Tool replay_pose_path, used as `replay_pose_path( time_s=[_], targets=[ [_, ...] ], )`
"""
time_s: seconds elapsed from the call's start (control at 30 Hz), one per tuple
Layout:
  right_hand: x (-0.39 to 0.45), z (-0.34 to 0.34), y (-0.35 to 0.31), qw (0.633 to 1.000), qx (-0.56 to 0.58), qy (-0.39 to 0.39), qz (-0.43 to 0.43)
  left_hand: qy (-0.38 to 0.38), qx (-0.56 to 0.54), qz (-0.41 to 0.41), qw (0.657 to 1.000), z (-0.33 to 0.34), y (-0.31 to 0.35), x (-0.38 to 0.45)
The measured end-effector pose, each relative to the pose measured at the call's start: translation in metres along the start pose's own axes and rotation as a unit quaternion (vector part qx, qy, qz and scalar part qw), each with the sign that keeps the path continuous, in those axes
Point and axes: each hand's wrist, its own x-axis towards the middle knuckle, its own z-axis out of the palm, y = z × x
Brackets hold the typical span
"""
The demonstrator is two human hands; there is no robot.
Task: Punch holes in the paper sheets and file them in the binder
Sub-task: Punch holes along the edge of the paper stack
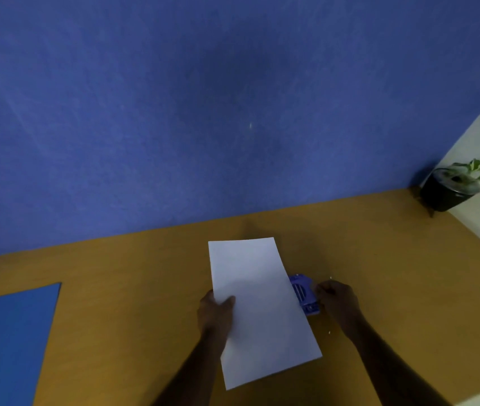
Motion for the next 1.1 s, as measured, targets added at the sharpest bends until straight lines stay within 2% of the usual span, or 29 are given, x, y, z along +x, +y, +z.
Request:
replay_pose_path(
  time_s=[0.2,0.53,1.1],
  targets=[
    [0.003,0.002,0.005,1.0,0.006,0.003,0.003,0.0,-0.008,-0.001,1.0,0.002,0.002,-0.004],
    [0.004,0.002,0.001,1.0,-0.01,-0.003,-0.001,-0.01,0.043,0.012,0.999,0.005,0.01,-0.008],
    [0.007,0.001,0.002,1.0,0.006,-0.021,-0.002,-0.034,0.011,0.015,0.999,0.005,-0.001,-0.018]
  ],
)
